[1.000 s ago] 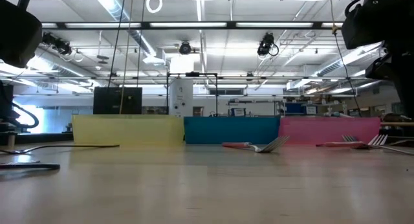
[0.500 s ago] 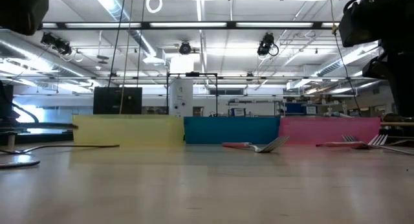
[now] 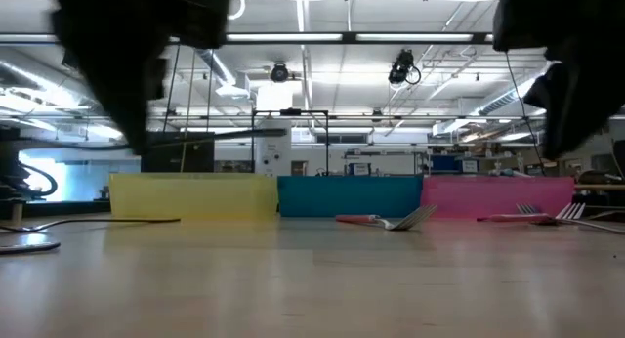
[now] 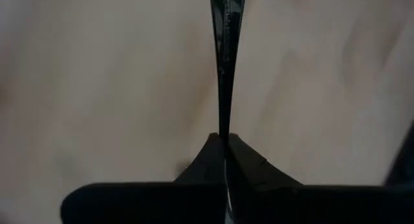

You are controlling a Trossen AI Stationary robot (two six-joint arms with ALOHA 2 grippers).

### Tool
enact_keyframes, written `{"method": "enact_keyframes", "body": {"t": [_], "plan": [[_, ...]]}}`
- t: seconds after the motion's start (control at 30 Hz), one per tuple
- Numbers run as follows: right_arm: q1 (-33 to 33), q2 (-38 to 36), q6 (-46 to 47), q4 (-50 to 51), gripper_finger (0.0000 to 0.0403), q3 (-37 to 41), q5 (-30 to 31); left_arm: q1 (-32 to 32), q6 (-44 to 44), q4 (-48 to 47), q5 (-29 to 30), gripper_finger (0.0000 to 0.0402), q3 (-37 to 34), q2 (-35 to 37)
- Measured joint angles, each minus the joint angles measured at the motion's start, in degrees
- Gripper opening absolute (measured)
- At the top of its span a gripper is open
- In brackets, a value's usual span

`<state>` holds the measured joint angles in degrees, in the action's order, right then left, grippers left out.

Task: Sort silverware by color (type)
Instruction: Put the bottom right black fork into the blue bin

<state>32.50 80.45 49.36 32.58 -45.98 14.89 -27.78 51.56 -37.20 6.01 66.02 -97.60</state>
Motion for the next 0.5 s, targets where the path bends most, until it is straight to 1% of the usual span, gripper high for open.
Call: {"method": "enact_keyframes", "body": {"t": [0.13,0.3,0.4,0.5], "plan": [[-0.48,-1.37,-1.93,-3.11,0.0141,0.00,7.16,7.89,-10.42,0.33,0.07,0.0000,0.07,2.66],[-1.11,-4.71,-3.19,-4.07,0.0141,0.02,20.79,17.28,-22.57,1.53,0.01,0.0000,0.09,5.11],[-1.87,-6.82,-5.53,-4.44,0.0141,0.02,28.29,22.46,-29.40,4.13,-0.03,0.0000,0.09,5.60],[-2.96,-8.34,-7.83,-4.94,0.0141,0.01,31.95,27.12,-35.58,6.98,-0.31,0.0000,0.09,5.90]]}}
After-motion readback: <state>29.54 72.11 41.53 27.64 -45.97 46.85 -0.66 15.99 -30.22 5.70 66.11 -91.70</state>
